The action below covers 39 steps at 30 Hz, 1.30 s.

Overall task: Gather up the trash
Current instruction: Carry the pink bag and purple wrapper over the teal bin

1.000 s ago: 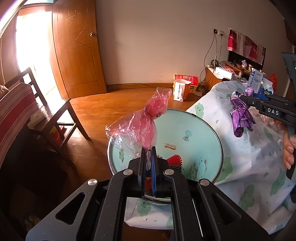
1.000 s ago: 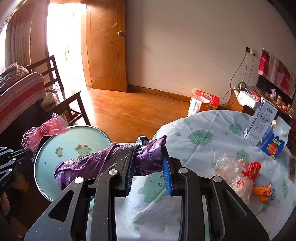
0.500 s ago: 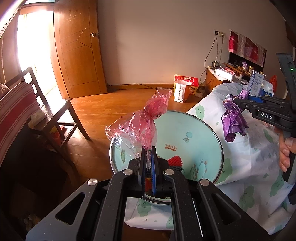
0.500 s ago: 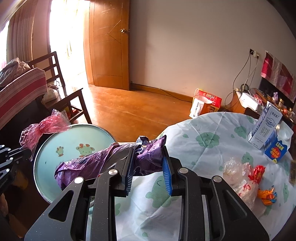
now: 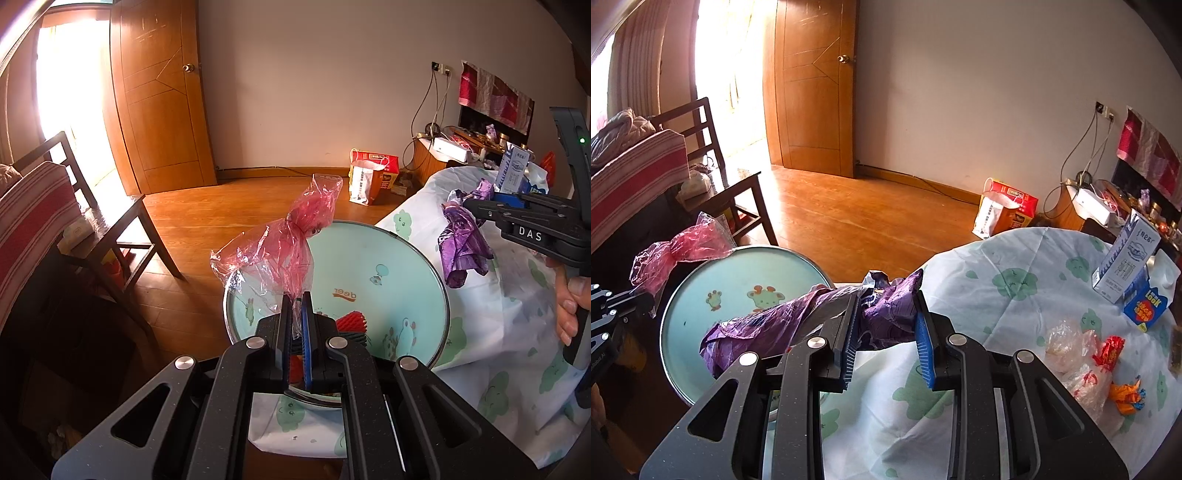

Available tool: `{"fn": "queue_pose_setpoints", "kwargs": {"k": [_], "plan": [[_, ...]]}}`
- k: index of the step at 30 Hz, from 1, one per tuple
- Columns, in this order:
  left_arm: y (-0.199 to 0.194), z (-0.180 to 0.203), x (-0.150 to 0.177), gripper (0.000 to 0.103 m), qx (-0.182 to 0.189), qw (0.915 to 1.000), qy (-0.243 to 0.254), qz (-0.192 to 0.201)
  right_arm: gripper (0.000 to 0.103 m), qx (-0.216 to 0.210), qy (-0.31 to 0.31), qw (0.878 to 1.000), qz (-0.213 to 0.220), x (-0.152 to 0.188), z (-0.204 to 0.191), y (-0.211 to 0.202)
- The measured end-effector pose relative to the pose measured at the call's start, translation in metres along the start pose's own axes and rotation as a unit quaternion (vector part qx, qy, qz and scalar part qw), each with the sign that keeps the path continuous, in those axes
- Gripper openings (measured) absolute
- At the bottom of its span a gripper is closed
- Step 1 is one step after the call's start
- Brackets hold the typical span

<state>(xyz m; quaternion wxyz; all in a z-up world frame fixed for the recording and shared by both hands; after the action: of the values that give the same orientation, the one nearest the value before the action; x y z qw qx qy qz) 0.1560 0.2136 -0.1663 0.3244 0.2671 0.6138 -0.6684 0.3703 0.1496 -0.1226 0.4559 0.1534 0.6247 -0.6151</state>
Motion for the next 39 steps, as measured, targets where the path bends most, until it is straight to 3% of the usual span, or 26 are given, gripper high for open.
{"fn": "queue_pose_setpoints", "kwargs": {"k": [34, 39], "plan": [[-0.001, 0.0, -0.001, 0.004, 0.002, 1.0, -0.001, 0.001, 0.029, -0.011, -0.01, 1.0, -0.001, 0.001, -0.014, 0.0], [-0.001, 0.001, -0.001, 0.007, 0.004, 1.0, -0.002, 0.0, 0.031, -0.032, -0.015, 0.999, -0.009, 0.003, -0.024, 0.001]]}}
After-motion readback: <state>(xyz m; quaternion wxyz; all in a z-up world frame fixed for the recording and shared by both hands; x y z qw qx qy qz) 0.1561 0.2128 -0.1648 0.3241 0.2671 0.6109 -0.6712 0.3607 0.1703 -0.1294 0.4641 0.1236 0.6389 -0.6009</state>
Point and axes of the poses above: each gripper's, at about its wrist camera, not at the fingertips, and y roughly the way its jaws point, z to its right, x to its underside, the point moved 10 cm from there along y, roughly the way its jaws point, and after that the axes turned 12 degrees about x, right-handed, at the moved point
